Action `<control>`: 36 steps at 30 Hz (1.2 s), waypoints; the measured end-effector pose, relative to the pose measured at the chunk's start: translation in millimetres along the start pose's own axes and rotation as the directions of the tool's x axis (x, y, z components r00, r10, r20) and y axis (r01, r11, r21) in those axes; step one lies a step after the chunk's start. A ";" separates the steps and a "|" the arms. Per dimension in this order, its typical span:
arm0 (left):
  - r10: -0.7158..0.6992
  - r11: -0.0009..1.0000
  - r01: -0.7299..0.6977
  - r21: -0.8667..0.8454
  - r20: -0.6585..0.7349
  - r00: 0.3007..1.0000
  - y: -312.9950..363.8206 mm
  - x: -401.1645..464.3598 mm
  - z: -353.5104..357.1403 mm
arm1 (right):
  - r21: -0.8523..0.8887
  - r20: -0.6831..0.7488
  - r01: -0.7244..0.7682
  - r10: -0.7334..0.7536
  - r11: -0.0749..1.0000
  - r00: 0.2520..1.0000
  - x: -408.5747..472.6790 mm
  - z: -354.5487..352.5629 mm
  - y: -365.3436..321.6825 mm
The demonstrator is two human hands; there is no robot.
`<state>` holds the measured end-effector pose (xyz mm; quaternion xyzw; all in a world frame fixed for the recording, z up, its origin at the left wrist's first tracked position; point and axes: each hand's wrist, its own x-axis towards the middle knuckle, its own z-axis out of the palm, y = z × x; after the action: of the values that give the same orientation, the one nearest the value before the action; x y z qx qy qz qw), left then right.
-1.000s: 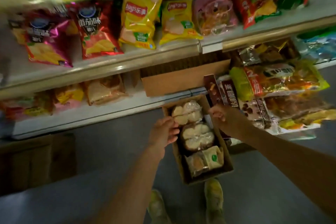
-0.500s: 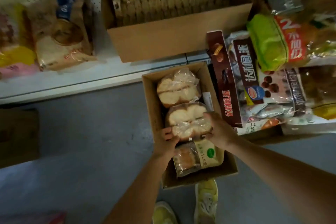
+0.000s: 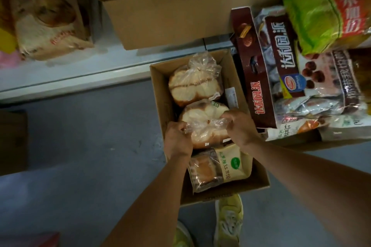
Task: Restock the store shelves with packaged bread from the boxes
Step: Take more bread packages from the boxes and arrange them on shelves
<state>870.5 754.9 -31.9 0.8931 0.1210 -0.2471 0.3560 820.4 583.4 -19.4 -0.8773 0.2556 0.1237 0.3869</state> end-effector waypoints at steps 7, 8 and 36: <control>0.043 0.993 -0.040 -0.115 0.022 0.999 47.7 -28.5 -65.7 | -0.059 -0.059 0.077 -0.080 0.995 0.995 -27.2 -58.8 -63.8; 0.052 0.990 -0.047 -0.136 0.032 0.998 56.8 -35.8 -78.0 | -0.052 -0.068 0.105 -0.108 0.993 0.992 -33.3 -68.9 -74.7; 0.337 0.482 -0.256 -0.838 -0.092 0.937 272.3 -287.4 -479.8 | 0.128 -0.387 0.655 -0.571 0.745 0.724 -273.0 -382.5 -488.8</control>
<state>903.8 881.8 576.1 0.6075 0.0532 -0.1311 0.7816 864.8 674.5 651.0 -0.8623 0.0220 -0.1917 0.4682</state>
